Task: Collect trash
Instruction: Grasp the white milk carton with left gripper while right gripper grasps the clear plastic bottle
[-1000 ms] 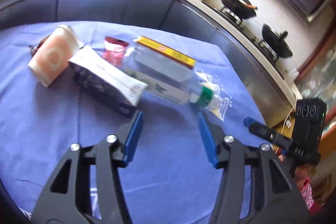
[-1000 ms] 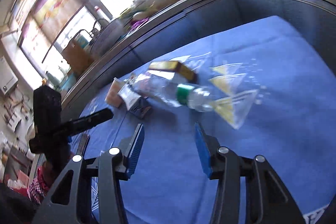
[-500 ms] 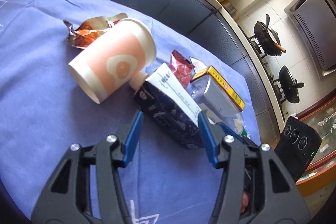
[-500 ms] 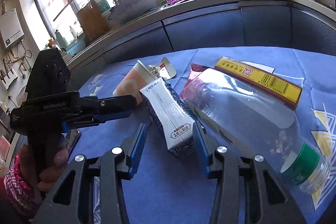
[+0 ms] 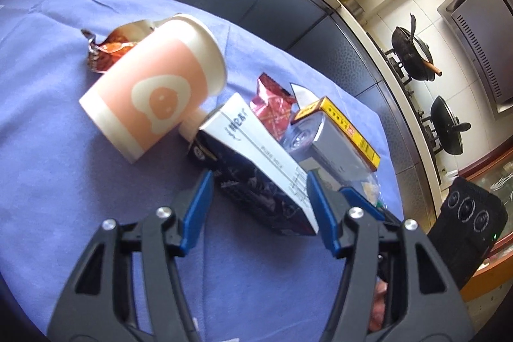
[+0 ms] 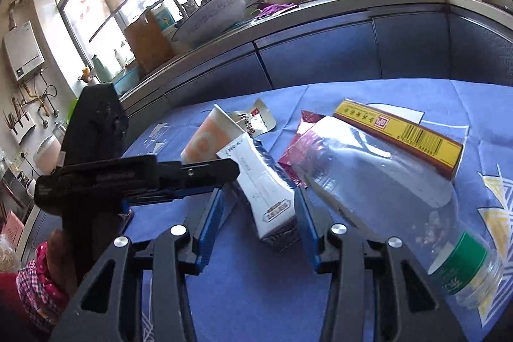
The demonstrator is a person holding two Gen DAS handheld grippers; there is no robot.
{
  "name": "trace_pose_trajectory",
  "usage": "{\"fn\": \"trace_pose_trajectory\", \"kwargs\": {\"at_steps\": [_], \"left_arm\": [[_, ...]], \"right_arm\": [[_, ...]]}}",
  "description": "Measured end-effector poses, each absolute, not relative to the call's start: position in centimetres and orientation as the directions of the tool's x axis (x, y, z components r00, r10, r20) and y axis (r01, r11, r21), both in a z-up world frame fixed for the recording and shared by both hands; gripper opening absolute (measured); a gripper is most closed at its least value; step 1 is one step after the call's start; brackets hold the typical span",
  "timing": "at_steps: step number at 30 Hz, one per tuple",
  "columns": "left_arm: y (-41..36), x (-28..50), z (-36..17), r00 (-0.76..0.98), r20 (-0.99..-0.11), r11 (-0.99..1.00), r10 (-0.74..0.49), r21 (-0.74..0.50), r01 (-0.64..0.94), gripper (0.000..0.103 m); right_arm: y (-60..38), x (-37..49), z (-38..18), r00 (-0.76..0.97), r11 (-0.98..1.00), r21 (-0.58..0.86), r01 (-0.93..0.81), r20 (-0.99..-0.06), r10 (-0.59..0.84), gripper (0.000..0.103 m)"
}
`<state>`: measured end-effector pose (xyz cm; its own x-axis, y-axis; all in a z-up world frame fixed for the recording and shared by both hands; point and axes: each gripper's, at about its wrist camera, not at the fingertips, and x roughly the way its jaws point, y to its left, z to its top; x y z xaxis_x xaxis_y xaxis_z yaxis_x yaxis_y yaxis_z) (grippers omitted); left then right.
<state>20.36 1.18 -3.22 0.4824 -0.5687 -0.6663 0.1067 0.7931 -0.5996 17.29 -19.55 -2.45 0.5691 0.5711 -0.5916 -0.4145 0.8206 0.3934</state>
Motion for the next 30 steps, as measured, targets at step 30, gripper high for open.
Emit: {"fn": "trace_pose_trajectory", "kwargs": {"at_steps": [30], "left_arm": [[0.0,21.2,-3.4,0.448,-0.749,0.862,-0.488,-0.496,0.111,0.059]], "right_arm": [[-14.2,12.5,-4.2,0.365,0.685,0.391,-0.615,-0.629,0.686,0.052]]}}
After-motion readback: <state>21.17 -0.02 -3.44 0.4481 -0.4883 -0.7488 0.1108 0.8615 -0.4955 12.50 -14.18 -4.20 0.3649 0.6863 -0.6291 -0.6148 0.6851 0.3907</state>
